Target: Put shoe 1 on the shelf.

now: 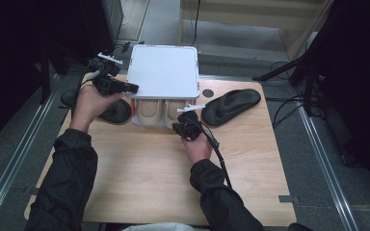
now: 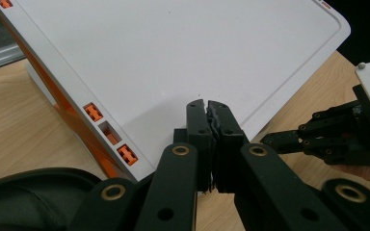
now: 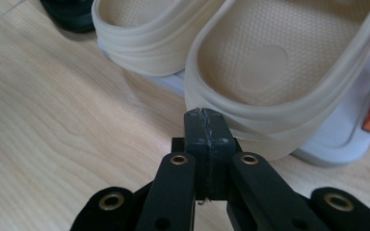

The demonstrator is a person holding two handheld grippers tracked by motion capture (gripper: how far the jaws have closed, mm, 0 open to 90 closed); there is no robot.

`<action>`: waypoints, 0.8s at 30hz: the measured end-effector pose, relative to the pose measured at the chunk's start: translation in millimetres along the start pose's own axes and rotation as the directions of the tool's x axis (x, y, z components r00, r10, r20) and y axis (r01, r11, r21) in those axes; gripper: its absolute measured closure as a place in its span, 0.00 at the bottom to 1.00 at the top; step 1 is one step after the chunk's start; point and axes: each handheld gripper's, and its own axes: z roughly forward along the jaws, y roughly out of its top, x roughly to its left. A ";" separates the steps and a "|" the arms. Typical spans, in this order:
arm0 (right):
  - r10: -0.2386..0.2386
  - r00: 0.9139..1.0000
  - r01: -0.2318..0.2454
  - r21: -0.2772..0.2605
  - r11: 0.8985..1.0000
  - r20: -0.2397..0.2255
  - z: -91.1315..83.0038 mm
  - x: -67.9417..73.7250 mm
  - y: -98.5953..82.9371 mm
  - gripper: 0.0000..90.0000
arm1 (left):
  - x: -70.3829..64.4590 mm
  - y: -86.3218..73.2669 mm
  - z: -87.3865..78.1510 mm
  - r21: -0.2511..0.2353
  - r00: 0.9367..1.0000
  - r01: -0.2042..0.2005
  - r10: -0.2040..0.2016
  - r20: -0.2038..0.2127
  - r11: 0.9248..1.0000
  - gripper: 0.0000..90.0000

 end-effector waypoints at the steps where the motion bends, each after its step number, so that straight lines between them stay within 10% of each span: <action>1: -0.008 1.000 0.008 -0.002 1.000 0.004 1.6 0.5 1.0 1.00 | 0.1 0.0 -0.1 0.000 1.000 0.001 -0.001 0.001 1.000 0.99; 11: 0.014 1.000 -0.015 -0.010 1.000 -0.011 7.1 1.0 4.5 1.00 | -0.7 -0.2 -0.1 -0.002 1.000 -0.012 0.012 -0.005 1.000 0.99; 24: -0.043 0.995 0.039 -0.046 0.998 -0.090 -42.2 9.3 -16.0 0.99 | -5.6 1.4 -1.1 0.007 1.000 -0.014 0.014 0.023 1.000 0.87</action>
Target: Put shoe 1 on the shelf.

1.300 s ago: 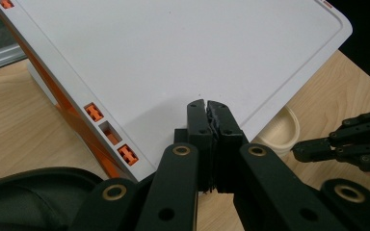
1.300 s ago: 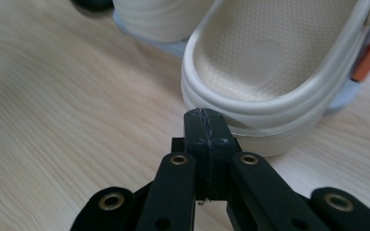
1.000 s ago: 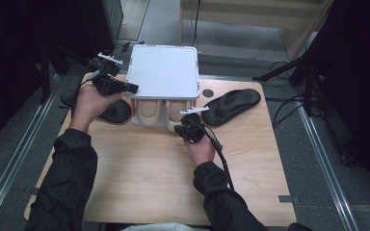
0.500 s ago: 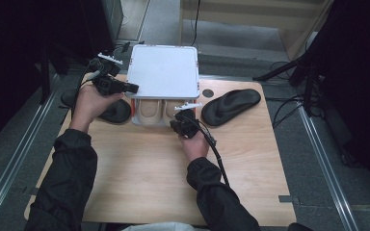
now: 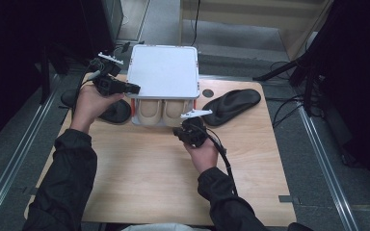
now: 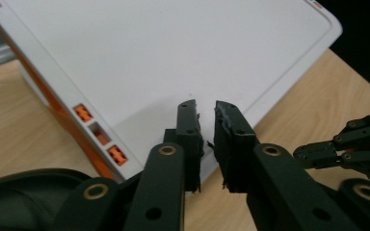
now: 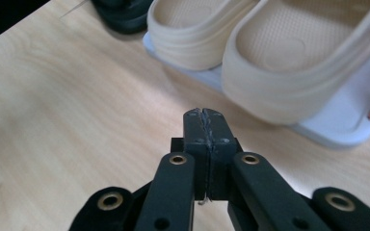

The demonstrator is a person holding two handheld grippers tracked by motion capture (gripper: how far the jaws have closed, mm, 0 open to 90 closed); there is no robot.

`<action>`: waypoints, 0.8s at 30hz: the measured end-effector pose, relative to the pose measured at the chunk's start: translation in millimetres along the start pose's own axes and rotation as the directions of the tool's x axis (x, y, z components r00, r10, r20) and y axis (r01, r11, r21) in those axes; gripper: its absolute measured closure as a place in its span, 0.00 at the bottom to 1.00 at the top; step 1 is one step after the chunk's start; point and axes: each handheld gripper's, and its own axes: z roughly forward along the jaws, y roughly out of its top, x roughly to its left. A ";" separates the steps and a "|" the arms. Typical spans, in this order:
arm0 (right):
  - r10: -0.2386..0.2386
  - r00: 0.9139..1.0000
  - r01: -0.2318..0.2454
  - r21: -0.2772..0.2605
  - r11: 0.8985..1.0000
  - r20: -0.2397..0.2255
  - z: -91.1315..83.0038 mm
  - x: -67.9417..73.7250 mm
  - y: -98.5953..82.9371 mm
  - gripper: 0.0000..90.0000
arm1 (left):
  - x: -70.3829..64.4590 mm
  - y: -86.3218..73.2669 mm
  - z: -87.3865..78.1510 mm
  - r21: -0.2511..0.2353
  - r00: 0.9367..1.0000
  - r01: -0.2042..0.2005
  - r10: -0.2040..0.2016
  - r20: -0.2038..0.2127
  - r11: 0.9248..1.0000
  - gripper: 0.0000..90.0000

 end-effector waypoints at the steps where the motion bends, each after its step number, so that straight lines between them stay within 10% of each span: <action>1: 0.004 1.000 -0.004 -0.003 1.000 -0.008 -3.8 -0.2 -2.8 0.99 | -1.4 0.5 0.0 0.001 1.000 -0.009 0.009 -0.016 1.000 0.85; 24: 0.039 0.997 -0.042 -0.043 0.998 -0.073 -53.7 -12.1 -35.0 0.78 | 11.0 -18.0 -47.1 -0.050 0.997 0.033 -0.037 -0.075 0.998 0.49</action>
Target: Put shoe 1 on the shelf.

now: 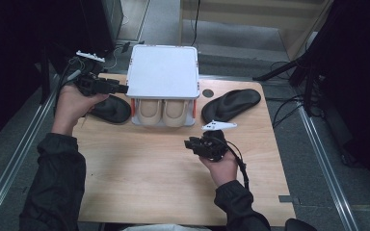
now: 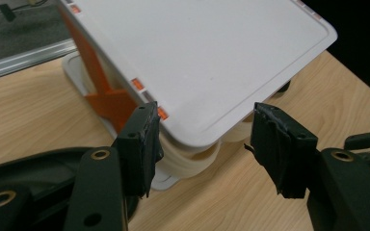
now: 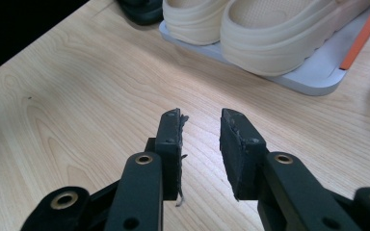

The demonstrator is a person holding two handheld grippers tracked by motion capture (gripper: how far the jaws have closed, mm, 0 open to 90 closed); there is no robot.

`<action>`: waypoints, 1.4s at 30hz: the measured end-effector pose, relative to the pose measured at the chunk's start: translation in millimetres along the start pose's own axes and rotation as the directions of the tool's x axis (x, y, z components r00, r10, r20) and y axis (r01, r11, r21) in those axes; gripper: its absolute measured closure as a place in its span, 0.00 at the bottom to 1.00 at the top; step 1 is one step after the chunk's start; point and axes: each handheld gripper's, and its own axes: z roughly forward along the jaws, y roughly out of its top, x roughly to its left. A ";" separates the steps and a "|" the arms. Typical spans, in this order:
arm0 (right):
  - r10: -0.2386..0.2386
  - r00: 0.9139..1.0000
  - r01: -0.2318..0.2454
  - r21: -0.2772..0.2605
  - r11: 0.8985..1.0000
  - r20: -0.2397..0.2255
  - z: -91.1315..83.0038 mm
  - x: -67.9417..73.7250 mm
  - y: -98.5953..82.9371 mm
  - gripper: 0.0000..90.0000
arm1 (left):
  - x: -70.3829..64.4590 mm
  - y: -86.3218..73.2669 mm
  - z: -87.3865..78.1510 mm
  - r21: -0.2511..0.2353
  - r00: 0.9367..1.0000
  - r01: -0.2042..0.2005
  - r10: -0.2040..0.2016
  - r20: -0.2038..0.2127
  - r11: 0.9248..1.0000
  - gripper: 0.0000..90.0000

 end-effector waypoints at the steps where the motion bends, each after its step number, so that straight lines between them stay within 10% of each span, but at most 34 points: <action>1: 0.001 1.000 -0.001 0.000 1.000 -0.001 -1.2 0.1 0.5 0.78 | 1.5 -1.7 -2.4 0.001 1.000 0.002 -0.002 -0.006 1.000 0.49; 25: -0.057 0.998 0.056 -0.047 0.997 -0.037 -15.3 -2.1 -4.5 0.53 | 42.0 -56.0 -33.3 -0.031 0.983 0.111 -0.115 -0.141 0.993 0.46; 32: -0.064 0.998 0.063 -0.044 0.997 -0.028 -18.0 -1.5 -6.3 0.53 | 59.4 -75.0 -21.0 -0.010 0.975 0.163 -0.163 -0.150 0.987 0.66; 42: -0.066 0.998 0.066 -0.044 0.997 -0.015 -21.4 -1.8 -8.4 0.56 | 53.6 -110.4 5.5 -0.014 0.975 0.115 -0.116 -0.188 0.993 1.00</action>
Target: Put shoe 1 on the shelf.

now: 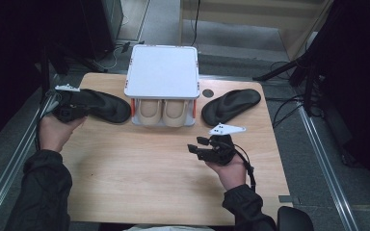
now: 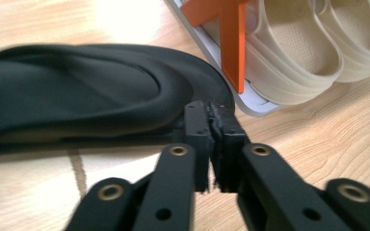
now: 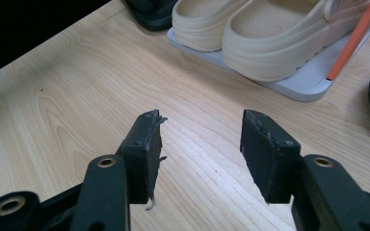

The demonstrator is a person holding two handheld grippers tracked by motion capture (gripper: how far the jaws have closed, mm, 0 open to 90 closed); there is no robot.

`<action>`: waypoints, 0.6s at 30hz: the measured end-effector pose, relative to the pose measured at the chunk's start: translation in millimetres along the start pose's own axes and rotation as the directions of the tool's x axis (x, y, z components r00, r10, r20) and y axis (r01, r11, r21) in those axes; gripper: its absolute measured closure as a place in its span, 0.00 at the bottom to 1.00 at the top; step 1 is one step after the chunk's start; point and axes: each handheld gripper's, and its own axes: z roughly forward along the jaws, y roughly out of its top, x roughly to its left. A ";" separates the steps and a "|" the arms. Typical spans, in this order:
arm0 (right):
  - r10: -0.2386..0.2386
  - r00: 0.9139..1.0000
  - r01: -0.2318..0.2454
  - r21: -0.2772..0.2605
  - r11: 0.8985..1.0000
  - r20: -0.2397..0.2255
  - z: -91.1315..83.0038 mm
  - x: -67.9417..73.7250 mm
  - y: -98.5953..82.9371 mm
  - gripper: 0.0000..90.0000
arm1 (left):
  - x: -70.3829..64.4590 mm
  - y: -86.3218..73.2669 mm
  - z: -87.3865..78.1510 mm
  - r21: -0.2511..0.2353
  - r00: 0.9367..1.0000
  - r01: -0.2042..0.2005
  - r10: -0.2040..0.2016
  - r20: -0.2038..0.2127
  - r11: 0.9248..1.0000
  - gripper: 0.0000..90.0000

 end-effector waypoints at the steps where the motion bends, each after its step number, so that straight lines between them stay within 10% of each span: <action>1: 0.000 1.000 0.000 0.000 1.000 0.002 -0.2 -0.2 -0.2 0.56 | -2.3 -3.6 1.5 -0.008 1.000 0.002 -0.002 0.000 1.000 1.00; 18: -0.013 0.999 0.014 -0.017 1.000 0.035 3.6 6.4 -3.1 0.63 | -10.1 -22.3 48.9 0.032 1.000 -0.015 0.014 0.026 0.999 1.00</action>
